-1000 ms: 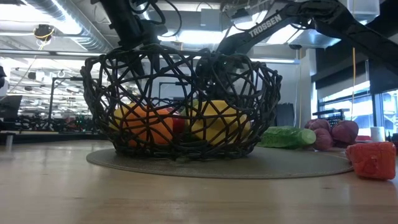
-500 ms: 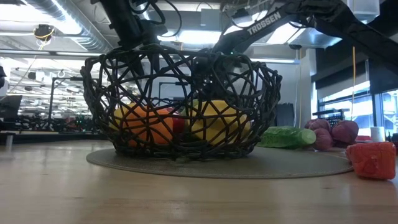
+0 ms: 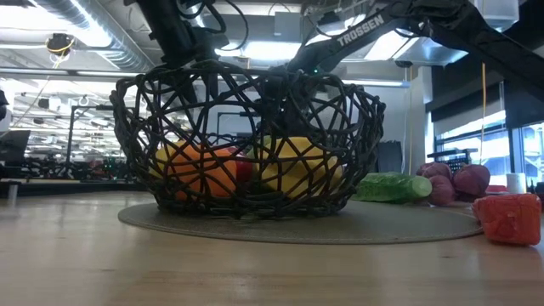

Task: Build produce basket
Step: Put the lemon into the wire basket

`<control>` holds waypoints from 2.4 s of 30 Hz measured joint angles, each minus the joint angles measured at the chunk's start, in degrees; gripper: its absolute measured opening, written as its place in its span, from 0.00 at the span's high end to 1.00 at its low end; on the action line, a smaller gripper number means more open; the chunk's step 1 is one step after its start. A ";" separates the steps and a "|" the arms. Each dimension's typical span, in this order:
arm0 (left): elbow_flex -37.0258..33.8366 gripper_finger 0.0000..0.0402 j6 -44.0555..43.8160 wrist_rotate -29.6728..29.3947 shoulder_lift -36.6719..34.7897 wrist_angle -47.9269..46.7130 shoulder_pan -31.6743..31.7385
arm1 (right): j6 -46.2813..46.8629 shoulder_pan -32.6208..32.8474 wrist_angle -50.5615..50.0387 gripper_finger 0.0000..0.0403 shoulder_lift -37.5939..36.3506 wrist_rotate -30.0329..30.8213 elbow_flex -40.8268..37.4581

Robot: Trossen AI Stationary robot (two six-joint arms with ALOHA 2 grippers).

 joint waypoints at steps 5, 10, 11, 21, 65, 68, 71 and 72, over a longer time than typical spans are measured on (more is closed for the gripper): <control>0.00 0.37 -0.02 0.01 0.00 0.00 0.00 | 0.52 0.07 -4.14 0.50 0.00 0.00 0.04; 0.00 0.37 -0.02 -0.01 0.00 0.00 0.00 | -0.11 0.07 -10.66 0.50 0.00 -0.44 0.04; 0.00 0.37 -0.04 -0.01 0.00 0.00 0.00 | 0.02 0.07 -10.99 0.50 0.00 -0.88 0.04; 0.00 0.37 -0.04 -0.01 0.00 0.00 0.00 | 0.09 0.71 -12.76 0.50 0.00 -13.65 0.04; 0.00 0.37 -0.05 0.00 0.01 0.02 0.02 | -1.58 3.49 -25.20 0.50 -0.11 -6.46 11.10; 0.00 0.37 -0.07 0.01 0.02 0.00 0.02 | -1.57 3.96 -25.23 0.50 -0.11 -6.45 11.10; 0.00 0.37 -0.04 -0.01 0.02 0.02 0.01 | -1.79 4.38 -25.23 0.50 -0.11 -5.92 11.10; 0.00 0.37 -0.05 -0.01 0.02 0.02 0.02 | -1.79 4.49 -25.23 0.50 -0.11 -5.18 11.10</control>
